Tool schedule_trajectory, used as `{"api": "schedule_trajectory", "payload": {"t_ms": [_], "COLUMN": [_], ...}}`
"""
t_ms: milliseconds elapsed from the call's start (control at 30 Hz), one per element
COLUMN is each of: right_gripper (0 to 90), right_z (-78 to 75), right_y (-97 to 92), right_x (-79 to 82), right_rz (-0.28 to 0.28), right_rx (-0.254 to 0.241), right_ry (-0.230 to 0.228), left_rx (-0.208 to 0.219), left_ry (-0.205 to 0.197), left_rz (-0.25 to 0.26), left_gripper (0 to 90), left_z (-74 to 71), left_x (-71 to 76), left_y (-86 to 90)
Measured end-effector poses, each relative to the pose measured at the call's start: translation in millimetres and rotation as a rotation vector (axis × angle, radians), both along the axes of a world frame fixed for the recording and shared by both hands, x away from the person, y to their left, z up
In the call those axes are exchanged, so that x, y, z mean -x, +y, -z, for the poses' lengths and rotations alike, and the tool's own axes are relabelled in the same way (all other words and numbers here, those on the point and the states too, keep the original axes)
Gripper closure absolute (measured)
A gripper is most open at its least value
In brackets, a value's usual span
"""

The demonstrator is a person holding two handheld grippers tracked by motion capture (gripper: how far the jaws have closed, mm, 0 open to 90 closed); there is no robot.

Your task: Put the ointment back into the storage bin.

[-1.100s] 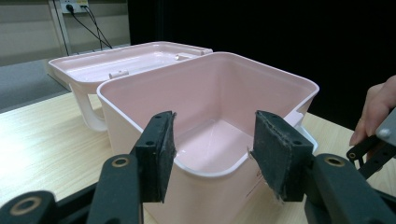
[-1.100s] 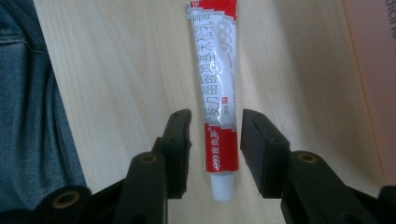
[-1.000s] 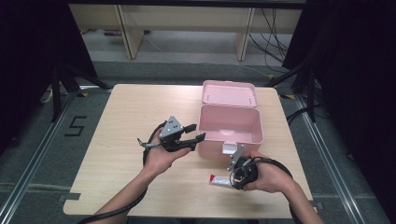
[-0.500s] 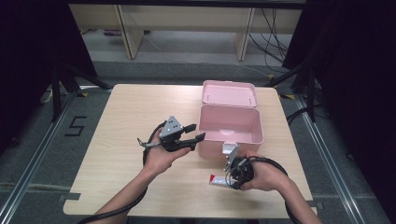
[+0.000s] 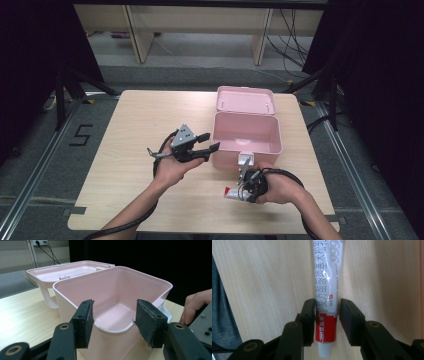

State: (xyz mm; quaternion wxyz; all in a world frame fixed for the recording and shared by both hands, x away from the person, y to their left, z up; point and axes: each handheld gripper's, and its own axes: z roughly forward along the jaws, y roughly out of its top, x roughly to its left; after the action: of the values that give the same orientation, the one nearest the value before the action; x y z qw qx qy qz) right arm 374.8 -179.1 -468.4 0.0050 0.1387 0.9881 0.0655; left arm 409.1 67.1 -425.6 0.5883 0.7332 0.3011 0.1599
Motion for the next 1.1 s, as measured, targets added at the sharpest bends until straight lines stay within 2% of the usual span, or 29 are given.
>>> {"api": "schedule_trajectory", "payload": {"t_ms": [100, 300, 333, 367, 400, 500, 600, 767, 833, 1100], "right_gripper": [67.9, 68.7, 68.7, 68.8, 68.9, 69.3, 69.5, 69.6, 69.5, 69.5], "right_z": [1.5, 3.0, 3.6, 2.1, 3.0, 3.5, 3.1, 3.7, 3.3, 5.2], "right_y": [1.8, 4.5, 4.6, 5.7, 5.5, 6.6, 7.5, 8.3, 8.9, 10.2], "right_x": [-1.2, 0.2, -1.5, 0.1, -0.6, -2.4, -1.1, -3.2, -1.9, -2.6], "right_rz": [-0.033, -0.029, -0.055, -0.024, -0.049, -0.065, -0.049, -0.077, -0.063, -0.074], "right_rx": [0.008, 0.029, 0.025, 0.037, 0.040, 0.040, 0.053, 0.056, 0.064, 0.071], "right_ry": [-0.002, -0.004, -0.002, 0.011, -0.005, -0.004, -0.005, -0.006, -0.001, 0.002], "left_rx": [-0.001, -0.003, -0.002, -0.002, -0.002, -0.001, 0.002, 0.000, -0.001, -0.005], "left_ry": [-0.001, -0.003, -0.003, -0.004, -0.003, -0.003, 0.000, -0.003, -0.004, -0.009], "left_rz": [0.001, 0.006, 0.005, 0.005, 0.006, 0.005, 0.002, 0.005, 0.005, 0.011], "left_gripper": [47.7, 47.5, 47.4, 47.4, 47.4, 47.4, 47.4, 47.4, 47.4, 47.6], "left_z": [-0.5, -0.4, -0.4, -0.5, -0.5, -0.4, 0.0, -0.7, -0.7, -1.1], "left_x": [0.1, -0.4, -0.3, -0.2, -0.1, -0.3, 0.0, 0.4, 0.4, 0.4], "left_y": [0.6, 0.7, 0.6, 0.5, 0.4, 0.0, -0.3, -0.4, -0.6, -1.7]}}
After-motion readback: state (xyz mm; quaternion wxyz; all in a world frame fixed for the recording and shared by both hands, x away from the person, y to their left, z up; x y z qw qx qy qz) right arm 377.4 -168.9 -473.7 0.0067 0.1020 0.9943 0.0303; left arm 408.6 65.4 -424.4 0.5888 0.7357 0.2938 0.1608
